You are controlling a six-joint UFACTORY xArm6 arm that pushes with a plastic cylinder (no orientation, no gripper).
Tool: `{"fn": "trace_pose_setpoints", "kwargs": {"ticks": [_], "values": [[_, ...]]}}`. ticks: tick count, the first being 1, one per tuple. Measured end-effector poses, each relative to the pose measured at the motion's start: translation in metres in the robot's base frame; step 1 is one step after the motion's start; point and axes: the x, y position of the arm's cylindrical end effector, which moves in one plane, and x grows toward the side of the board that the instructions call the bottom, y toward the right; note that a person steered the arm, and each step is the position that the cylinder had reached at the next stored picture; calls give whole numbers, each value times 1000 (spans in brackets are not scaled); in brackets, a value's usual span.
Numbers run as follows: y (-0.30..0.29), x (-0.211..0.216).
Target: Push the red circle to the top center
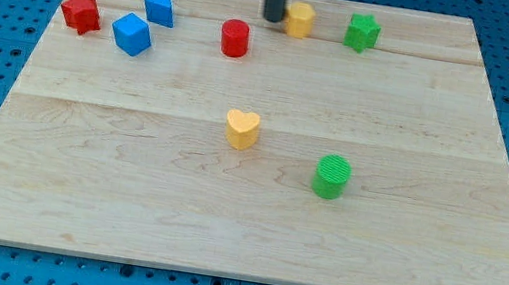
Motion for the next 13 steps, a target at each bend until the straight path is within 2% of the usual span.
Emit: {"fn": "trace_pose_setpoints", "kwargs": {"ticks": [1,2,3,4,5,6,8,9,10,11,12,13], "values": [[36,24],[36,60],[5,77],[-61,77],[-95,86],[-149,75],[-133,61],[-133,30],[-116,36],[-134,63],[-124,90],[-120,70]]}}
